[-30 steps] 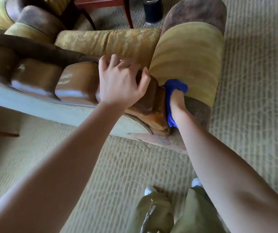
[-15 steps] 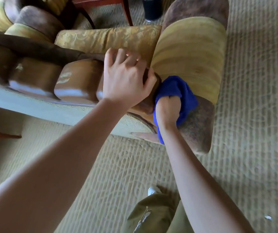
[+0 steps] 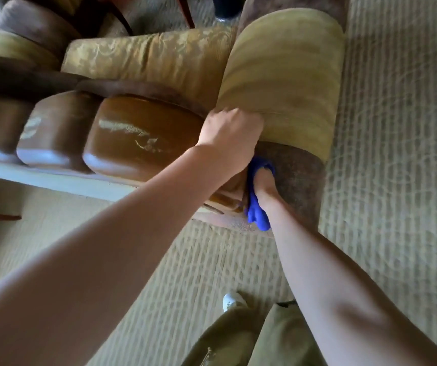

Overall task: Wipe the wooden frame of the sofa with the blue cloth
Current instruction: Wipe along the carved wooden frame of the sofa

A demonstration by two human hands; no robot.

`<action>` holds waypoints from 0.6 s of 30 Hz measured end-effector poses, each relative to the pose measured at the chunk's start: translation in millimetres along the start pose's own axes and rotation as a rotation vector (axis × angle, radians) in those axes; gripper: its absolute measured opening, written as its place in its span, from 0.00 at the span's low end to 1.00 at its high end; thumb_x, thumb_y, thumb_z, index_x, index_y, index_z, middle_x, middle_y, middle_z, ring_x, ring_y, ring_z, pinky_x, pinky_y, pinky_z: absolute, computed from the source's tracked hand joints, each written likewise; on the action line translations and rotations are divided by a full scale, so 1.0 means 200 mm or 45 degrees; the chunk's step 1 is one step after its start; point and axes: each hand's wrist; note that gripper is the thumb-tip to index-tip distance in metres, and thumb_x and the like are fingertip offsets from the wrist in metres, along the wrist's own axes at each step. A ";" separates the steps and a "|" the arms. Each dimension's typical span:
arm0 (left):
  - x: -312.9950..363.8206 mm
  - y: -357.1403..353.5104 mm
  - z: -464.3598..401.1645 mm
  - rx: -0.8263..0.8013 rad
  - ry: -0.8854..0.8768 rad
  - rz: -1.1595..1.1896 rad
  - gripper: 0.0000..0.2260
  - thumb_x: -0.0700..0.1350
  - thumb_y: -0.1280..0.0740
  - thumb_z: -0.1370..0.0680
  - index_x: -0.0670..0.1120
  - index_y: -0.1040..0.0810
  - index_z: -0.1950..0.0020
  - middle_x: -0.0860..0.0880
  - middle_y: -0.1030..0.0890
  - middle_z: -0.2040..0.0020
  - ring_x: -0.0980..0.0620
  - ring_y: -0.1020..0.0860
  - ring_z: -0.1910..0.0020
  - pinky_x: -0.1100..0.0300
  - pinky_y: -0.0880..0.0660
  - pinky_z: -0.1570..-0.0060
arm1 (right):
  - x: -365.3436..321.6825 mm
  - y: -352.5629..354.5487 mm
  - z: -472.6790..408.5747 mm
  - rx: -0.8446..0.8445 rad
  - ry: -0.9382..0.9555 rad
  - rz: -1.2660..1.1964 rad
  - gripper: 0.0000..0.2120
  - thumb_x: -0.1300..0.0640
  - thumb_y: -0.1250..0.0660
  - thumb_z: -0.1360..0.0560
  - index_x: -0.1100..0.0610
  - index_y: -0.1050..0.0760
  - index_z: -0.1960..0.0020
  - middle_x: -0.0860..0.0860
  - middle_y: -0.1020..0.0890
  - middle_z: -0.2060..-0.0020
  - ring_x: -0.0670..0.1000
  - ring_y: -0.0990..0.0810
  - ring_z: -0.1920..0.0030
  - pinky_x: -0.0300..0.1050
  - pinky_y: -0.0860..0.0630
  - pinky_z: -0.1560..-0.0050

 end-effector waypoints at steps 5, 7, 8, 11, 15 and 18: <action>0.03 -0.07 -0.14 -0.070 0.228 0.225 0.21 0.32 0.40 0.24 0.41 0.36 0.31 0.40 0.25 0.40 0.41 0.27 0.41 0.51 0.28 0.47 | -0.05 -0.06 -0.12 -0.120 -0.005 0.015 0.13 0.43 0.42 0.36 0.50 0.29 0.58 0.51 0.22 0.55 0.52 0.25 0.52 0.49 0.29 0.43; 0.04 -0.08 -0.16 -0.030 0.278 0.322 0.21 0.32 0.39 0.24 0.41 0.35 0.32 0.41 0.26 0.41 0.41 0.27 0.41 0.51 0.28 0.45 | -0.10 -0.05 -0.09 -0.181 0.077 0.072 0.07 0.47 0.44 0.27 0.47 0.31 0.60 0.44 0.23 0.61 0.46 0.26 0.58 0.49 0.25 0.47; 0.05 -0.09 -0.17 -0.001 0.272 0.365 0.20 0.32 0.39 0.25 0.41 0.34 0.34 0.41 0.25 0.43 0.42 0.27 0.42 0.52 0.29 0.46 | -0.10 -0.03 -0.10 -0.203 0.077 0.123 0.08 0.48 0.45 0.24 0.46 0.32 0.60 0.40 0.22 0.65 0.42 0.26 0.60 0.44 0.24 0.52; 0.08 -0.11 -0.15 0.081 0.233 0.333 0.16 0.33 0.39 0.26 0.42 0.30 0.39 0.44 0.25 0.49 0.43 0.26 0.46 0.53 0.31 0.50 | -0.03 0.00 -0.19 -0.247 0.055 0.137 0.11 0.50 0.45 0.20 0.49 0.29 0.59 0.44 0.20 0.66 0.37 0.22 0.62 0.32 0.27 0.57; 0.12 -0.17 -0.13 0.172 0.182 0.230 0.11 0.36 0.39 0.26 0.45 0.28 0.45 0.46 0.25 0.54 0.45 0.25 0.52 0.55 0.34 0.55 | 0.18 0.01 -0.40 -0.292 0.013 0.135 0.17 0.43 0.45 0.29 0.52 0.25 0.51 0.54 0.20 0.54 0.54 0.24 0.45 0.53 0.30 0.42; 0.11 -0.15 -0.12 0.154 0.226 0.266 0.07 0.36 0.40 0.25 0.47 0.29 0.50 0.49 0.29 0.60 0.48 0.30 0.62 0.57 0.36 0.65 | 0.18 0.02 -0.36 -0.277 -0.046 0.071 0.29 0.36 0.43 0.34 0.53 0.25 0.42 0.54 0.19 0.48 0.55 0.22 0.44 0.55 0.28 0.39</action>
Point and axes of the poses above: each hand's wrist, its own z-axis away from the middle knuckle, its own y-axis out of the back of the hand, x = y × z
